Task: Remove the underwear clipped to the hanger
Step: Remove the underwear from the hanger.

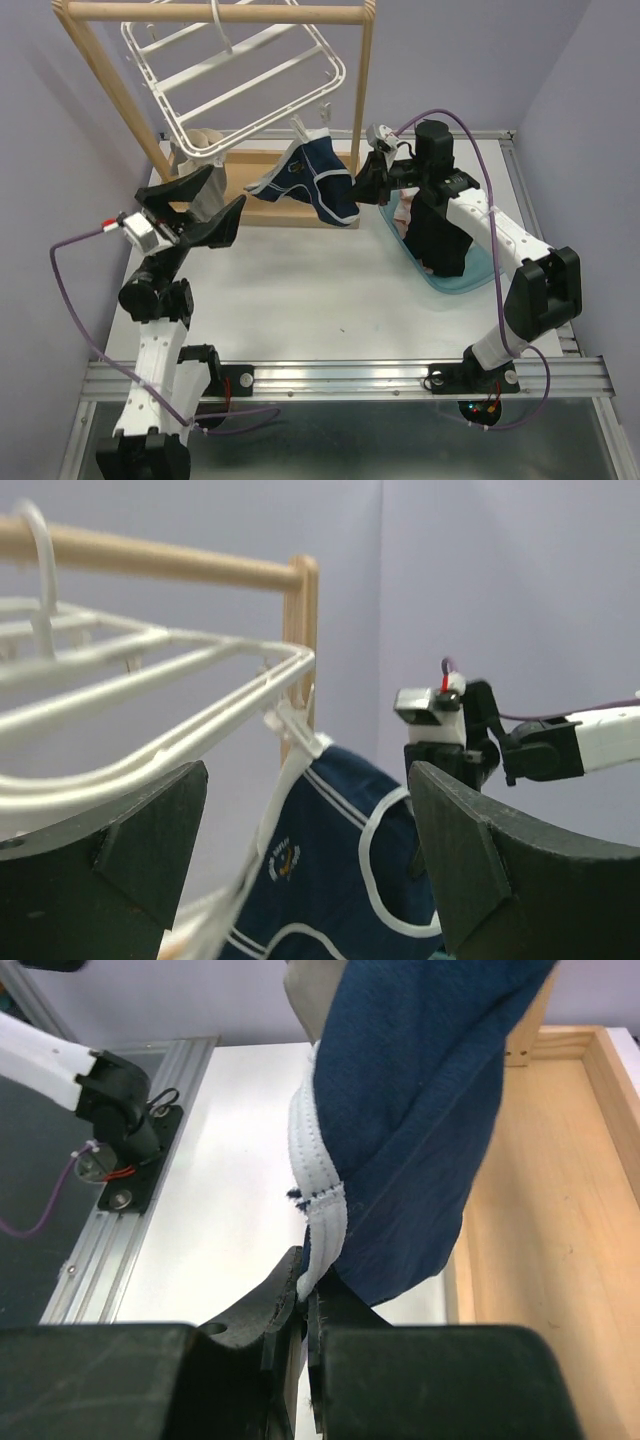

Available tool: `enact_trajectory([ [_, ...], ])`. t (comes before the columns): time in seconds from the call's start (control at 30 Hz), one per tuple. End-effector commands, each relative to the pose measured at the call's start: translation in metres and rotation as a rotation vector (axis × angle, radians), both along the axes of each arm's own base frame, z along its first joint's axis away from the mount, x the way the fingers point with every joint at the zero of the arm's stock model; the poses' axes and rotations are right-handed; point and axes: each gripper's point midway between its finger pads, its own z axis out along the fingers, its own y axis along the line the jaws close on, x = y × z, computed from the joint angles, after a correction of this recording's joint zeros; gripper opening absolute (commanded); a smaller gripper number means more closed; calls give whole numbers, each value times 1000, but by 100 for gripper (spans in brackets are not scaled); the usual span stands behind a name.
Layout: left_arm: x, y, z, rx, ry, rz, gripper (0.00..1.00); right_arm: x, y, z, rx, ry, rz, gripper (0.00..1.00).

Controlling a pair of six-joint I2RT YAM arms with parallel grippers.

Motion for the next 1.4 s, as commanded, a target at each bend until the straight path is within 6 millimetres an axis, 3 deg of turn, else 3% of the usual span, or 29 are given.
enact_trajectory([
  [0.0, -43, 11, 31, 41, -217, 153, 93, 10, -5, 25, 10, -56, -92, 5],
  [0.13, -48, 16, 21, 43, -162, 197, 93, 39, -6, 20, -19, 1, -261, 0],
  [0.27, -61, 12, 15, 27, -145, 158, 93, 53, -8, 16, -27, 100, -353, 1],
  [0.53, -49, -1, 8, 4, -61, 51, 91, 26, 6, 12, -22, 298, -134, 1],
  [0.7, -25, -18, 7, -37, -16, 19, 89, 29, 8, 6, -28, 303, -121, 0],
  [0.77, -23, -33, 10, -49, -12, -18, 89, 32, 7, 3, -30, 281, -147, 1],
  [0.83, -6, -41, 8, -61, 9, 1, 88, 34, 6, 2, -31, 263, -162, 1],
  [0.9, 4, -51, 7, -78, 26, -2, 88, 40, 5, -2, -36, 235, -195, 10],
  [0.93, 6, -53, 8, -73, 17, 9, 88, 44, 4, -5, -41, 208, -218, 29],
  [1.0, 10, -55, 7, -88, 27, 22, 88, 43, 1, -9, -47, 160, -239, 41],
  [1.03, 11, -56, 6, -87, 28, 25, 88, 47, -4, -15, -71, 131, -277, 55],
  [1.1, 9, -54, 3, -90, 29, 38, 88, 51, -9, -16, -86, 72, -322, 63],
  [1.27, 6, -49, -13, -84, 50, 63, 89, 56, -26, 4, -114, -142, -410, 84],
  [1.37, 2, -47, -22, -78, 68, 64, 88, 50, -29, 19, -104, -233, -397, 89],
])
